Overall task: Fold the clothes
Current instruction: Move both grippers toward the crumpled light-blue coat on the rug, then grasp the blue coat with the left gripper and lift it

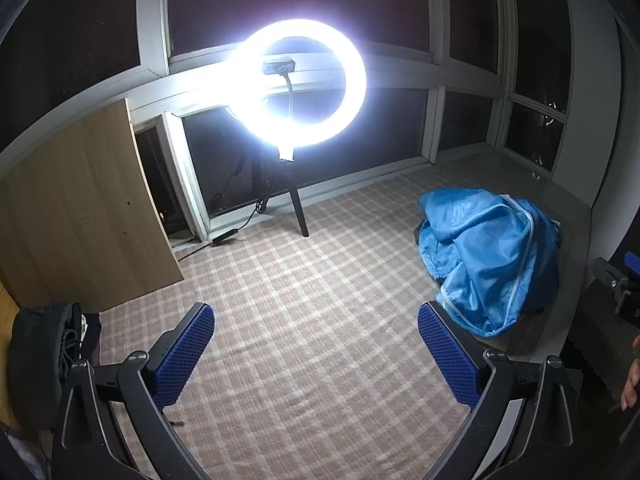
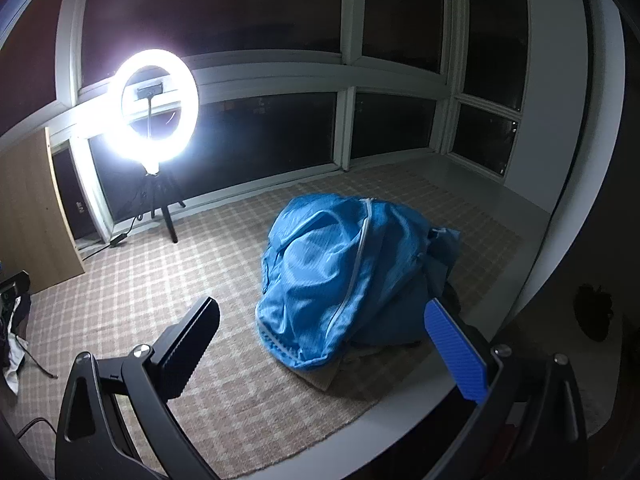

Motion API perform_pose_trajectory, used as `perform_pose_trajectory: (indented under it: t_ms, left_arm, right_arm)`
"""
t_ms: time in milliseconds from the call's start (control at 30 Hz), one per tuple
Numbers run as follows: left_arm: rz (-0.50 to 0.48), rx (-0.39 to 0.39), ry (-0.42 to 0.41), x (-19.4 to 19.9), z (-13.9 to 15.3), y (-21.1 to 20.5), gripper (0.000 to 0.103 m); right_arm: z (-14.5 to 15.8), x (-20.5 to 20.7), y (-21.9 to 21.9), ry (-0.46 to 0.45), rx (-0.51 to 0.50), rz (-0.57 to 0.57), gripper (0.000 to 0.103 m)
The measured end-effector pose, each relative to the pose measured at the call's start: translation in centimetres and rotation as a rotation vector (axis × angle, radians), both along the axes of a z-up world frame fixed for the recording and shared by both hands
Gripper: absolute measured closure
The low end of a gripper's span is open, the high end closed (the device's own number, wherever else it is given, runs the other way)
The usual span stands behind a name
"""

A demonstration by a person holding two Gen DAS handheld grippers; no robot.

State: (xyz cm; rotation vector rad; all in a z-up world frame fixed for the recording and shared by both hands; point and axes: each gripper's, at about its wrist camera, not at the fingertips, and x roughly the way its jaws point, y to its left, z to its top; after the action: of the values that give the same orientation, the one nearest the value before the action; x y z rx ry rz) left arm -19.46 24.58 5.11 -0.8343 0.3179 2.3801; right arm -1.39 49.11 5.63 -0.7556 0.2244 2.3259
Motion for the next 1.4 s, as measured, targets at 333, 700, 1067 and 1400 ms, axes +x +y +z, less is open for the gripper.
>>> perform_pose_trajectory:
  t_ms: [333, 700, 1067, 1400]
  left_arm:
    - [-0.036, -0.023, -0.038, -2.0, -1.3, 1.6, 0.001]
    - [-0.007, -0.062, -0.036, -2.1, -1.8, 5.5, 0.001]
    - [-0.016, -0.107, -0.087, -1.4, -3.3, 12.5, 0.001]
    - [-0.246, -0.142, -0.242, 2.5, -8.1, 24.8, 0.001]
  right_arm:
    - [0.0, 0.1, 0.8, -0.009, -0.005, -0.030, 0.000]
    - [-0.4, -2.2, 4.5, -0.021, 0.014, 0.012, 0.000]
    - [-2.8, -2.2, 14.6, -0.025, -0.032, 0.034, 0.000]
    - [-6.3, 1.1, 24.0, -0.018, -0.147, -0.024, 0.000]
